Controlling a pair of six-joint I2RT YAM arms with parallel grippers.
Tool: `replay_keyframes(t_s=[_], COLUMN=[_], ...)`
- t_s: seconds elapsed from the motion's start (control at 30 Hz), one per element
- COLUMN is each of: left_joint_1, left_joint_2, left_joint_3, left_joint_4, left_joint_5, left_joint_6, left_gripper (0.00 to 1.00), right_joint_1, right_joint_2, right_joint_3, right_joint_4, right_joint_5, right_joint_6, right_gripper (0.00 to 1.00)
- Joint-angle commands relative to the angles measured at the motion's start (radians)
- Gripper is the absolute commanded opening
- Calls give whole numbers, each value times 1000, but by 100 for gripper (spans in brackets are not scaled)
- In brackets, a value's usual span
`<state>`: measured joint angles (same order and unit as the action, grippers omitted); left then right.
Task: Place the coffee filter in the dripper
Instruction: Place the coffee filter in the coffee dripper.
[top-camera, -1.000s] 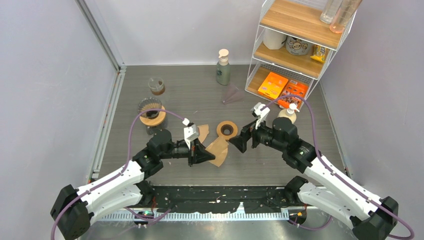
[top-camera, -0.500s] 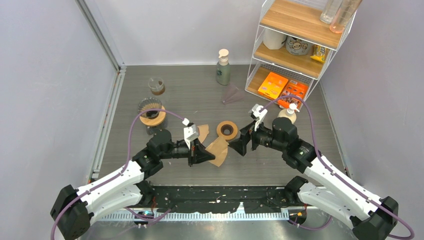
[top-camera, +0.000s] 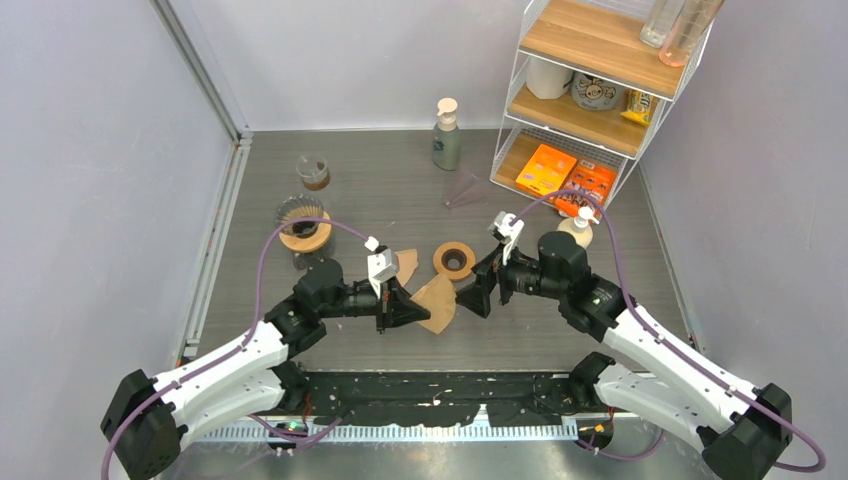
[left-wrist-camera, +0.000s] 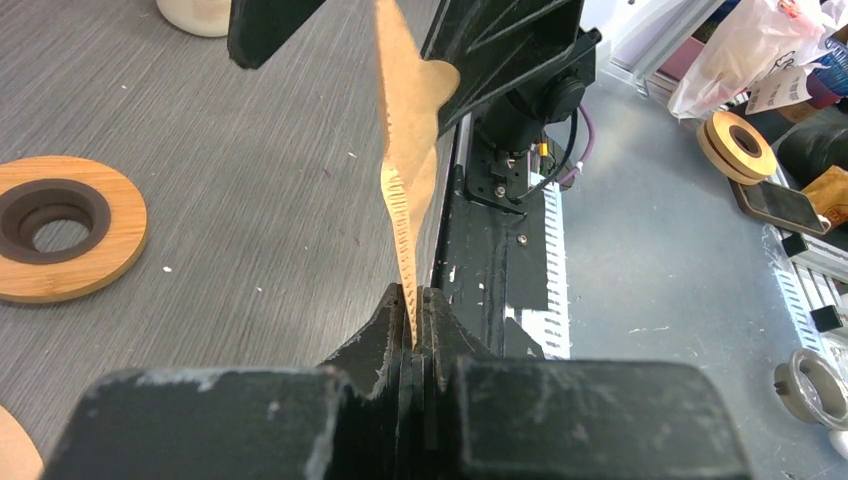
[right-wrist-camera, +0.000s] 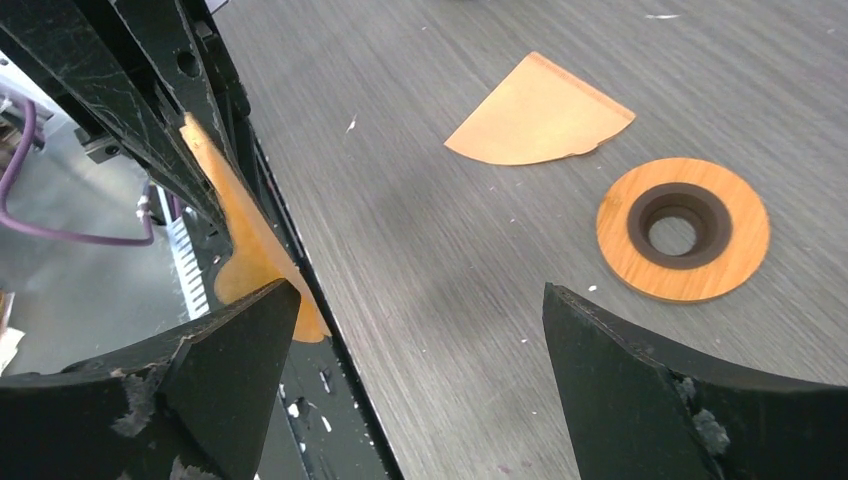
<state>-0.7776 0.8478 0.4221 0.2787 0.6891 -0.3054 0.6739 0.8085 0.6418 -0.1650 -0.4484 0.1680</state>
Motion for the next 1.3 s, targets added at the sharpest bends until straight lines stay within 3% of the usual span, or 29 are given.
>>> replay_keyframes(t_s=[0.0, 0.43, 0.9, 1.27], left_joint_1=[0, 0, -2, -2], left_joint_2=[-5, 46, 29, 44], left_joint_3=[8, 17, 12, 11], left_joint_4=[35, 88, 125, 141], left_joint_5=[29, 112, 147, 169], left_joint_6=[13, -10, -23, -32], left_gripper=[0, 0, 0, 0], right_joint_1=[-1, -1, 16, 83], right_joint_2=[38, 119, 202, 231], right_joint_3=[42, 13, -7, 11], right_joint_4=[57, 211, 300, 332], right_joint_5=[-78, -247, -441, -460], right_joint_6=[5, 53, 55, 31], right_gripper=[98, 95, 76, 65])
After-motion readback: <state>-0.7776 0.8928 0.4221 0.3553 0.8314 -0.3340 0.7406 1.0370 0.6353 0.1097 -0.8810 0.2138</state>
